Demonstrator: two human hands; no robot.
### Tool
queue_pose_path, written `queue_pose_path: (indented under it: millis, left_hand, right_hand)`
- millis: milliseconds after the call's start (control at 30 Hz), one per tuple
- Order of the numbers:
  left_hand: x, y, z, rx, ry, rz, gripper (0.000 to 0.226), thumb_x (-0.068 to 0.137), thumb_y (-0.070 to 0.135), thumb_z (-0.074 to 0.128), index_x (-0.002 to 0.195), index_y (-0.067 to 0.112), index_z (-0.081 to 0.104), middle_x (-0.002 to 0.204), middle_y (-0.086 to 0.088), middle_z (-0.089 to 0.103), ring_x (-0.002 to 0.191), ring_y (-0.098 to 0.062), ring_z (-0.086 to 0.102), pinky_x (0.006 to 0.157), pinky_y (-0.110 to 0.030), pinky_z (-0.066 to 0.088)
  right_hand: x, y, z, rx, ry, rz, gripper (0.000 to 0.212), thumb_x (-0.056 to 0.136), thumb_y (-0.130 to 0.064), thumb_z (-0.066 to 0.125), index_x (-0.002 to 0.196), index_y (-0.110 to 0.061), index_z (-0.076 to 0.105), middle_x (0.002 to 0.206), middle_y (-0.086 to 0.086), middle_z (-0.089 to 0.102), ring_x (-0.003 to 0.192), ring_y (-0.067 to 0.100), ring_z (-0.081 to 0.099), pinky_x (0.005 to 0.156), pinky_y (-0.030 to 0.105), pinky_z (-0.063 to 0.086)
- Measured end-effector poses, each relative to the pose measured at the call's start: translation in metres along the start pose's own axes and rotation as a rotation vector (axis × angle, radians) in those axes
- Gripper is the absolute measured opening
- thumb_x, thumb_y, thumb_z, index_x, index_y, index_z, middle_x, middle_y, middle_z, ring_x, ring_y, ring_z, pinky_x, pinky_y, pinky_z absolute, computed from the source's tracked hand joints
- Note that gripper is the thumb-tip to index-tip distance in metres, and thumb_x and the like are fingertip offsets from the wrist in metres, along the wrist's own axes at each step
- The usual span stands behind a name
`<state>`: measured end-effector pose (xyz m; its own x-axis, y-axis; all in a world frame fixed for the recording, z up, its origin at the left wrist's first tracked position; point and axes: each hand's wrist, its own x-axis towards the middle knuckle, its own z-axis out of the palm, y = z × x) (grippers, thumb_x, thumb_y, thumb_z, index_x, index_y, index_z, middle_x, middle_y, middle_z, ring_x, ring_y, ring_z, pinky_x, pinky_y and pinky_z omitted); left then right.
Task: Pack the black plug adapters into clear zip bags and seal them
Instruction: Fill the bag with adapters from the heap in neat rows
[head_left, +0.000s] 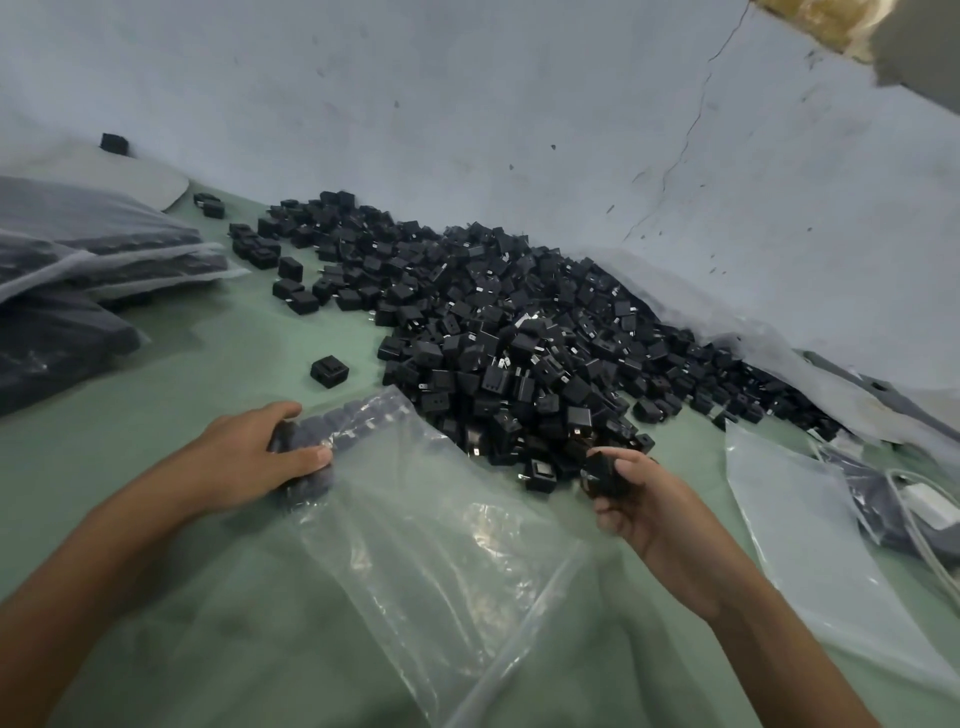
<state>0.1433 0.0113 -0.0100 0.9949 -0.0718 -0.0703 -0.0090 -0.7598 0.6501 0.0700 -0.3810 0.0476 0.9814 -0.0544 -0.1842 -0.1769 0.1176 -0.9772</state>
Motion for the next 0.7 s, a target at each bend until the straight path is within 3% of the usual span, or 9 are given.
queue_pose_path:
  millis: [133, 233, 333, 400, 500, 600, 700]
  left_hand:
    - [0.000, 0.001, 0.001, -0.008, 0.005, -0.009, 0.080, 0.083, 0.059, 0.065, 0.148, 0.018, 0.041, 0.143, -0.005, 0.052, 0.127, -0.025, 0.050, 0.106, -0.035, 0.038]
    - [0.000, 0.005, 0.001, -0.007, -0.001, -0.022, 0.080, 0.083, 0.061, 0.065, 0.148, 0.020, 0.041, 0.142, -0.005, 0.053, 0.127, -0.025, 0.050, 0.104, -0.033, 0.038]
    - [-0.001, 0.007, 0.001, -0.006, 0.003, -0.033, 0.080, 0.084, 0.061, 0.065, 0.149, 0.021, 0.040, 0.141, -0.004, 0.052, 0.126, -0.024, 0.050, 0.102, -0.031, 0.038]
    - [-0.002, 0.006, 0.001, 0.001, 0.000, -0.034, 0.079, 0.085, 0.060, 0.064, 0.149, 0.020, 0.040, 0.142, -0.003, 0.051, 0.128, -0.023, 0.048, 0.104, -0.032, 0.037]
    - [-0.004, 0.004, -0.001, -0.002, -0.011, -0.029, 0.078, 0.086, 0.060, 0.063, 0.148, 0.020, 0.040, 0.142, -0.002, 0.051, 0.127, -0.022, 0.047, 0.101, -0.029, 0.037]
    - [-0.003, 0.005, -0.002, 0.005, -0.017, -0.020, 0.077, 0.087, 0.059, 0.063, 0.149, 0.019, 0.039, 0.139, -0.002, 0.052, 0.125, -0.021, 0.048, 0.100, -0.029, 0.038]
    - [-0.002, 0.005, -0.002, 0.009, -0.020, -0.012, 0.078, 0.087, 0.058, 0.063, 0.149, 0.018, 0.038, 0.138, -0.003, 0.053, 0.125, -0.022, 0.048, 0.103, -0.033, 0.039]
  right_hand:
    - [-0.043, 0.008, -0.015, -0.087, 0.021, 0.040, 0.028, 0.091, -0.006, 0.048, 0.101, -0.007, 0.074, 0.089, 0.015, 0.066, 0.063, 0.023, 0.058, 0.051, 0.028, 0.051]
    - [-0.077, 0.025, -0.013, -0.204, -0.114, 0.208, 0.030, 0.078, -0.012, 0.055, 0.097, -0.003, 0.076, 0.083, 0.023, 0.064, 0.058, 0.028, 0.056, 0.045, 0.029, 0.047]
    - [-0.092, 0.045, 0.017, -0.177, -0.265, 0.328, 0.028, 0.079, -0.011, 0.063, 0.102, -0.003, 0.076, 0.090, 0.025, 0.070, 0.066, 0.033, 0.063, 0.055, 0.030, 0.053]
    - [-0.088, 0.057, 0.046, -0.076, -0.299, 0.308, 0.027, 0.082, -0.009, 0.062, 0.105, -0.003, 0.076, 0.103, 0.026, 0.071, 0.076, 0.036, 0.068, 0.062, 0.033, 0.057]
    - [-0.068, 0.064, 0.078, 0.140, -0.262, 0.240, 0.027, 0.087, -0.009, 0.059, 0.106, -0.001, 0.076, 0.115, 0.025, 0.069, 0.092, 0.034, 0.072, 0.070, 0.034, 0.060]
    - [-0.043, 0.060, 0.102, 0.318, -0.225, 0.211, 0.032, 0.094, -0.014, 0.061, 0.123, -0.003, 0.067, 0.122, 0.021, 0.067, 0.108, 0.031, 0.069, 0.080, 0.033, 0.060]
    - [-0.017, 0.061, 0.126, 0.309, -0.184, 0.186, 0.035, 0.096, -0.008, 0.056, 0.129, 0.000, 0.058, 0.126, 0.021, 0.063, 0.119, 0.034, 0.062, 0.100, 0.044, 0.052]
